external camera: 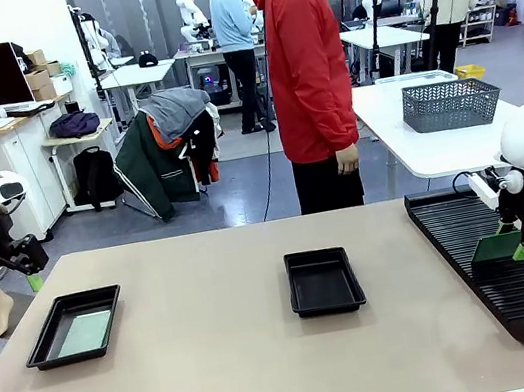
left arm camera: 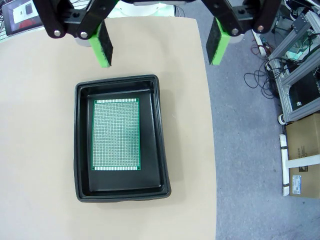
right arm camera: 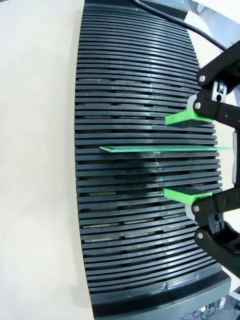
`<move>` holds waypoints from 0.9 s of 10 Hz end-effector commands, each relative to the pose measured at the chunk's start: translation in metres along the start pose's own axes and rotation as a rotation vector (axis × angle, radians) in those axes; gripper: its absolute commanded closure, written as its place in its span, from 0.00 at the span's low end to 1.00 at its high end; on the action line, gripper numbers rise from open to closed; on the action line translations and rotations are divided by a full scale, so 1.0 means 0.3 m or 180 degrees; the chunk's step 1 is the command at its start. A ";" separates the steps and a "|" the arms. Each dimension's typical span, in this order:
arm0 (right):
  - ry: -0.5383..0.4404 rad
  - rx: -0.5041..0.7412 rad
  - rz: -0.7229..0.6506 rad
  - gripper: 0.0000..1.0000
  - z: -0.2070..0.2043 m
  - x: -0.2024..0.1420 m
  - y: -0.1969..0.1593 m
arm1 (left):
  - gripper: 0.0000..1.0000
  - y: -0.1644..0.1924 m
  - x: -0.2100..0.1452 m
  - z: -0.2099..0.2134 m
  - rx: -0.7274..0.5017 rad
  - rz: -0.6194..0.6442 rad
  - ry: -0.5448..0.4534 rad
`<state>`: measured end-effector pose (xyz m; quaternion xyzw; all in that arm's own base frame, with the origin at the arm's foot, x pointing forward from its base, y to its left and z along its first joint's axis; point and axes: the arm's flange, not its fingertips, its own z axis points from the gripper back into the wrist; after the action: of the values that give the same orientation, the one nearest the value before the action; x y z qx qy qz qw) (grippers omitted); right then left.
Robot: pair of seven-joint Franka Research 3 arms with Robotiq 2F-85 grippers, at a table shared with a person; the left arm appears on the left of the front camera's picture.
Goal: Inspect and transfer BCBs to ESD trays.
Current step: Pick up the Blank PCB from the PCB Rack and place it in the right ESD tray.
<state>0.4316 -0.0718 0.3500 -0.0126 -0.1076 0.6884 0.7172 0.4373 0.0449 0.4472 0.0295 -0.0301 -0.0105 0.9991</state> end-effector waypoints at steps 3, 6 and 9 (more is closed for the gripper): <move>0.0028 -0.0058 0.0010 0.51 0.001 -0.017 -0.015 | 0.00 0.002 0.001 -0.007 0.0002 0.0006 -0.0012; 0.0037 -0.0021 0.0033 0.62 0.009 -0.015 -0.018 | 0.00 0.002 0.001 -0.007 0.0002 0.0006 -0.0012; 0.0047 0.0022 0.0048 0.64 0.022 -0.007 -0.021 | 0.00 0.002 0.001 -0.007 0.0002 0.0006 -0.0012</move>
<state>0.4350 -0.0722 0.3555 -0.0183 -0.1072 0.6895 0.7161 0.4373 0.0449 0.4472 0.0295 -0.0301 -0.0105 0.9991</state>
